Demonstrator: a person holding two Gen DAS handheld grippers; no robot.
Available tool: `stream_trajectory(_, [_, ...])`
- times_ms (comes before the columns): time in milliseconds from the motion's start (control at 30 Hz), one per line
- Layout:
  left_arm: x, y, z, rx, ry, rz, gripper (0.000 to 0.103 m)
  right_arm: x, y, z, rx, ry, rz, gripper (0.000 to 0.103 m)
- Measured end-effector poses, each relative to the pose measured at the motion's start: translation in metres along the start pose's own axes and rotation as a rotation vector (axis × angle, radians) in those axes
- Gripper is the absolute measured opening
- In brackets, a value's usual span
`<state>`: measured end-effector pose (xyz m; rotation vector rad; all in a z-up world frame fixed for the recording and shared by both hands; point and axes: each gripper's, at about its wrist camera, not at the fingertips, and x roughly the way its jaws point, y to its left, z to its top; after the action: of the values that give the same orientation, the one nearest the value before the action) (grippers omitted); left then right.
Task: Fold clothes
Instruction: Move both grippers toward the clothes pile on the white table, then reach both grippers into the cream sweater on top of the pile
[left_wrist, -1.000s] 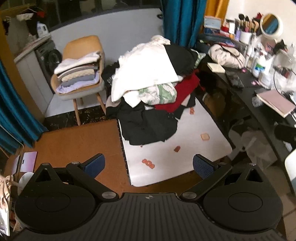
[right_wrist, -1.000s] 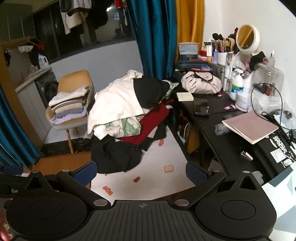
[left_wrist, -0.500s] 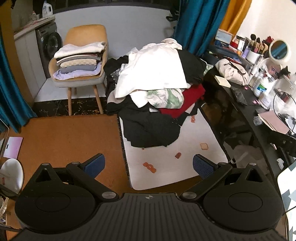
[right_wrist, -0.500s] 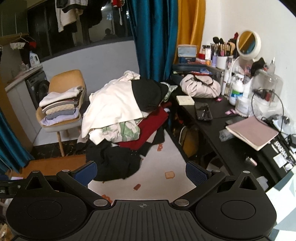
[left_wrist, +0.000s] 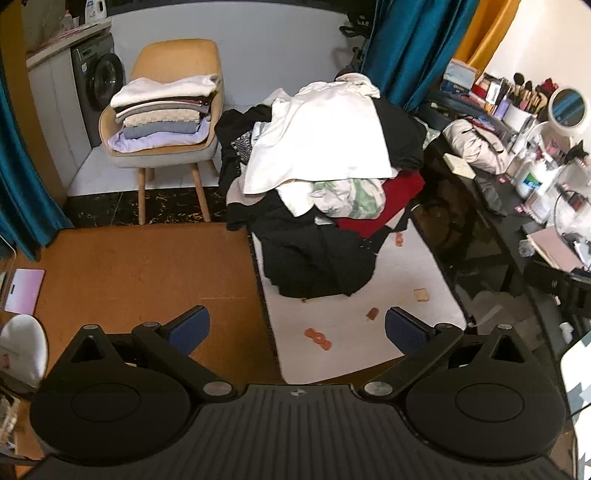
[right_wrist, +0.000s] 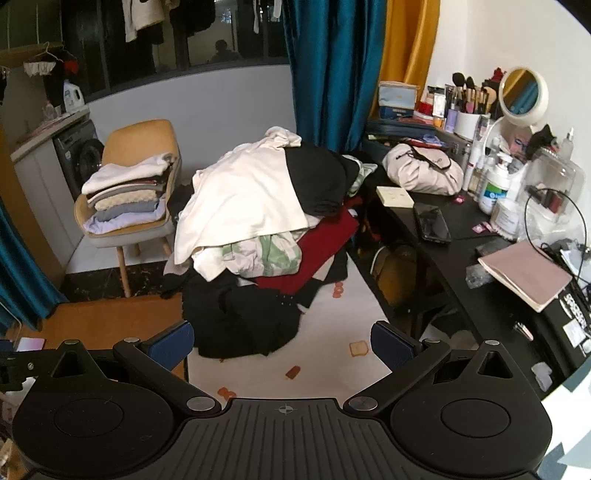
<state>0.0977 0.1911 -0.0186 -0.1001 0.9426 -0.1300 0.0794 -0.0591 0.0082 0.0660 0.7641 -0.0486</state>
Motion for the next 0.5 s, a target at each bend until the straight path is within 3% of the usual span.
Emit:
stream_trajectory(233, [0.021, 0.026, 0.025, 0.026, -0.007, 0.049, 0.103, 0.043, 0.026, 0.024, 0.036, 0.005, 0.011, 0.102])
stream_trajectory(367, [0.050, 0.043, 0.056, 0.078, -0.016, 0.035, 0.103, 0.080, 0.051, 0.050, 0.044, 0.004, 0.005, 0.102])
stream_trajectory(500, [0.086, 0.060, 0.103, 0.104, 0.025, -0.031, 0.103, 0.118, 0.074, 0.084, 0.068, 0.010, -0.034, 0.102])
